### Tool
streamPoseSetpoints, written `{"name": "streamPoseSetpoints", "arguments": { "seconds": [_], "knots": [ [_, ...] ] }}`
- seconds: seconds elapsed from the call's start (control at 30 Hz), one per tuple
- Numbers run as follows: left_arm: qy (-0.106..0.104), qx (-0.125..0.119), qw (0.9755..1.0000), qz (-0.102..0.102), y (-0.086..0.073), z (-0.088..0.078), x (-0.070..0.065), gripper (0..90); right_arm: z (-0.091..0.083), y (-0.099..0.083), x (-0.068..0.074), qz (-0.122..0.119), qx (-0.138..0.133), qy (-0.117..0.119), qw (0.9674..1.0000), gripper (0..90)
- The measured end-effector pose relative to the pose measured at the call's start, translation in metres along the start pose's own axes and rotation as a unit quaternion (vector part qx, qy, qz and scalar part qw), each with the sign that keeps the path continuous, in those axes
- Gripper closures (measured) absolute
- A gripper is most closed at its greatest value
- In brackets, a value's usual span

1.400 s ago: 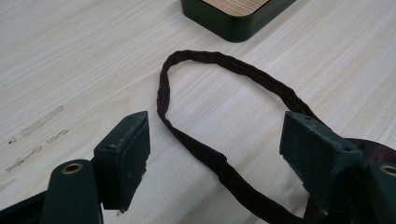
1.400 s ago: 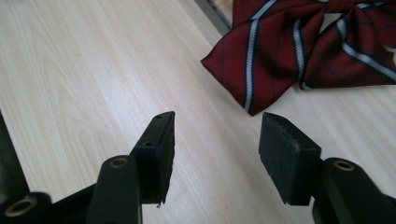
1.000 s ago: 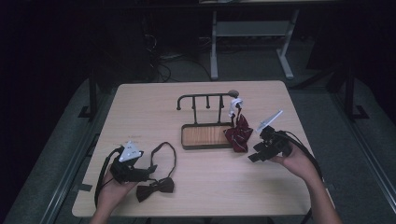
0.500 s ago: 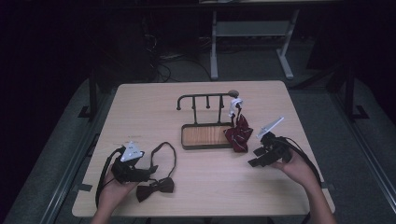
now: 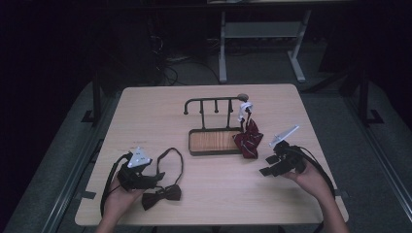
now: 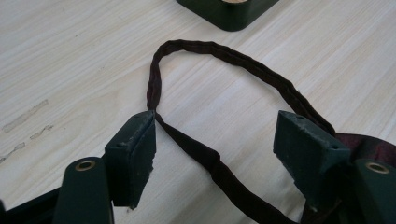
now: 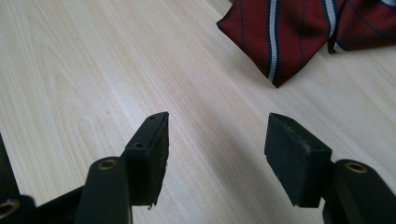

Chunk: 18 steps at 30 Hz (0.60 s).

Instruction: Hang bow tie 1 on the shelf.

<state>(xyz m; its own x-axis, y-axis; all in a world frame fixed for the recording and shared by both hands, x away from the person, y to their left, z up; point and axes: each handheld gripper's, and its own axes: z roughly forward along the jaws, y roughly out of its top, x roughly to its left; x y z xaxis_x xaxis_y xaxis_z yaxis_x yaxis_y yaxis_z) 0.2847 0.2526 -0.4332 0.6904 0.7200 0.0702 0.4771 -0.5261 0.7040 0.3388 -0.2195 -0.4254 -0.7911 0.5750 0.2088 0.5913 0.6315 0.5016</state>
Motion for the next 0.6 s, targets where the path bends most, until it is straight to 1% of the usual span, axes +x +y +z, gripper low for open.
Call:
{"name": "streamPoseSetpoints", "arguments": {
  "seconds": [0.07, 0.17, 0.2, 0.3, 0.37, 0.43, 0.5, 0.53, 0.6],
  "knots": [
    [-0.001, 0.007, 1.0000, 0.004, 0.001, 0.000, 0.001, 31.5, -0.001, -0.001, 0.000, 0.000, -0.003, -0.003, 1.0000, 39.3],
    [0.001, 0.005, 1.0000, -0.004, 0.003, -0.001, 0.002, 34.9, -0.002, -0.002, 0.000, 0.000, 0.000, -0.003, 1.0000, 38.7],
    [0.003, 0.009, 1.0000, 0.001, 0.004, -0.002, 0.004, 36.0, -0.002, -0.003, 0.001, -0.001, 0.000, -0.003, 1.0000, 38.5],
    [0.006, 0.012, 0.9999, -0.002, 0.009, -0.002, 0.005, 40.4, -0.004, -0.005, 0.001, -0.001, 0.000, -0.002, 1.0000, 38.0],
    [0.010, 0.020, 0.9997, 0.002, 0.015, -0.001, 0.008, 42.3, -0.006, -0.006, 0.002, -0.003, -0.002, -0.004, 1.0000, 37.9],
    [0.009, 0.028, 0.9996, 0.003, 0.020, 0.001, 0.012, 44.2, -0.008, -0.007, 0.003, -0.001, -0.006, -0.004, 1.0000, 37.9],
    [0.008, 0.031, 0.9995, 0.000, 0.024, 0.003, 0.016, 46.2, -0.010, -0.007, 0.003, -0.002, -0.008, -0.004, 1.0000, 37.9],
    [0.005, 0.037, 0.9993, -0.003, 0.027, 0.006, 0.019, 47.4, -0.010, -0.007, 0.003, -0.001, -0.009, -0.001, 1.0000, 37.9],
    [0.001, 0.051, 0.9987, -0.001, 0.031, 0.010, 0.025, 49.1, -0.010, -0.007, 0.003, -0.001, -0.009, -0.002, 1.0000, 37.8]
  ]
}}
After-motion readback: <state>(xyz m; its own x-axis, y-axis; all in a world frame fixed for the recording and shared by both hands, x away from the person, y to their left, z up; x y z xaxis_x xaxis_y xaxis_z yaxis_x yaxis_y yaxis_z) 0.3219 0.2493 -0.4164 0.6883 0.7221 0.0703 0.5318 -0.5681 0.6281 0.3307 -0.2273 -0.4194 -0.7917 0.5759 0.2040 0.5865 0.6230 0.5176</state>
